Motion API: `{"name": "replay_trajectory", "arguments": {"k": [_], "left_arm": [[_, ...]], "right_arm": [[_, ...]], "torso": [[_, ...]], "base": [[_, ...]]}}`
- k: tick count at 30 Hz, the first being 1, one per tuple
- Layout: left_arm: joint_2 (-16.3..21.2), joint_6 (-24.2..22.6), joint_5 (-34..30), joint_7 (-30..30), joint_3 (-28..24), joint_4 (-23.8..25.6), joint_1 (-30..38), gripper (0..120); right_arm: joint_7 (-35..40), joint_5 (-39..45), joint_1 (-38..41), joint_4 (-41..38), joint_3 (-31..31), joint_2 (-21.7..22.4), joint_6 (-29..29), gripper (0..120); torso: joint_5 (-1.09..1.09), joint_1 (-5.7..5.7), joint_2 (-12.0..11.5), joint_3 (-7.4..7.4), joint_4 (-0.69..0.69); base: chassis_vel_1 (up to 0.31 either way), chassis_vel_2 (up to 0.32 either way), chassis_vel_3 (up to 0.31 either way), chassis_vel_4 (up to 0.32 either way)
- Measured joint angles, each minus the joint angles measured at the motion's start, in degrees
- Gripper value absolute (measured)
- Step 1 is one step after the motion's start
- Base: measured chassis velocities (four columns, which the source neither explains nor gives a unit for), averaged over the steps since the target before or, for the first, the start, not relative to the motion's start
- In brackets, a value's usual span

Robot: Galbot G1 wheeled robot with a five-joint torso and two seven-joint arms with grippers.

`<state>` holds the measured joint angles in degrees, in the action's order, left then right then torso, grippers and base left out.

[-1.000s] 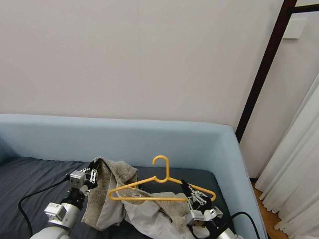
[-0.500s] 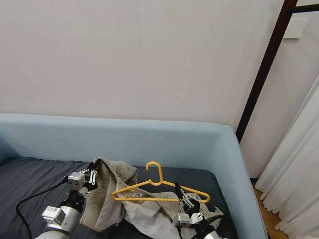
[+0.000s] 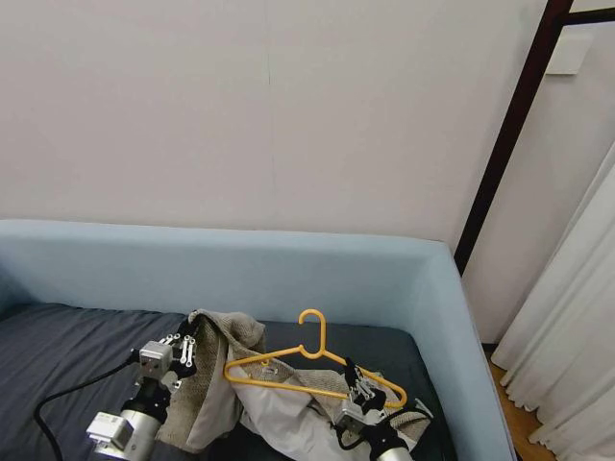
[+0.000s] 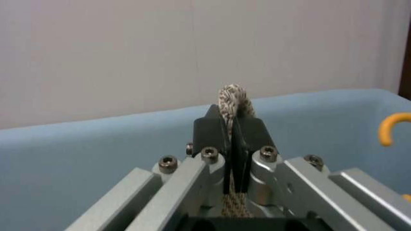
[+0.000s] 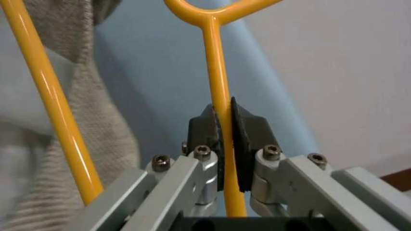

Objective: Pick up the clothes from the sofa and hang them on the clothes hanger.

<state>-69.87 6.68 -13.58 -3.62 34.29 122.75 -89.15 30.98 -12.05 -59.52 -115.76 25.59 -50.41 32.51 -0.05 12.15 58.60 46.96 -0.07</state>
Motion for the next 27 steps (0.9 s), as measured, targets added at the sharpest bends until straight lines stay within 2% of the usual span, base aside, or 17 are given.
{"name": "replay_trajectory", "arguments": {"k": [2,3,5,7,9,13,14,18,23,27], "left_arm": [[-0.36,0.28,1.07,0.02,-1.11,0.02,-0.55,0],[-0.36,0.28,1.07,0.02,-1.11,0.02,-0.55,0],[-0.66,0.70,3.17,0.16,-3.42,0.01,-1.40,0],[-0.65,1.16,4.85,0.39,-4.80,-0.08,-1.85,0],[-0.64,1.30,5.40,0.49,-5.14,-0.08,-2.06,0],[0.19,1.27,9.83,3.35,-7.04,1.52,-3.53,0],[0.19,1.27,9.83,3.35,-7.04,1.52,-3.53,0],[1.49,-1.29,11.35,7.25,-11.10,2.19,-3.32,0],[1.11,-1.21,11.62,7.60,-15.48,1.41,-2.31,0],[0.51,-0.31,11.62,6.52,-18.45,0.41,-1.22,0]], "right_arm": [[1.71,5.64,0.64,-1.30,1.21,-0.26,1.79,4],[1.71,5.64,0.64,-1.30,1.21,-0.26,1.79,4],[4.82,15.45,1.26,-3.54,1.95,-0.16,4.77,4],[6.74,20.63,1.43,-4.77,1.67,0.20,6.43,4],[7.36,22.10,1.56,-5.02,1.57,0.39,6.82,4],[14.17,39.98,4.12,-9.34,0.26,6.38,8.98,4],[14.17,39.98,4.12,-9.34,0.26,6.38,8.98,4],[20.01,51.91,4.00,-14.89,-3.19,11.47,9.63,4],[22.08,57.35,3.92,-16.37,-4.76,13.38,9.65,4],[22.35,57.73,4.06,-15.03,-4.15,13.47,9.65,4]], "torso": [[0.00,0.00,0.00,0.00,0.00],[0.00,0.00,0.00,0.00,0.00],[0.01,0.00,0.00,0.00,0.01],[0.01,0.00,0.00,0.00,-0.01],[0.01,0.00,0.00,0.00,-0.01],[0.02,0.00,0.00,0.00,0.01],[0.02,0.00,0.00,0.00,0.01],[0.01,0.00,0.00,0.00,-0.02],[0.01,0.00,0.00,0.00,0.00],[0.01,0.00,0.00,0.00,-0.01]], "base": [[0.000,0.000,0.000,0.000],[0.000,0.000,0.000,0.000],[0.000,0.000,0.000,0.000],[0.000,0.000,0.000,0.000],[0.000,0.000,0.000,0.000],[0.000,0.000,0.000,0.000],[0.000,0.000,0.000,0.000],[0.000,0.000,0.000,0.000],[0.000,0.000,0.000,0.000],[0.000,0.000,0.000,0.000]]}}
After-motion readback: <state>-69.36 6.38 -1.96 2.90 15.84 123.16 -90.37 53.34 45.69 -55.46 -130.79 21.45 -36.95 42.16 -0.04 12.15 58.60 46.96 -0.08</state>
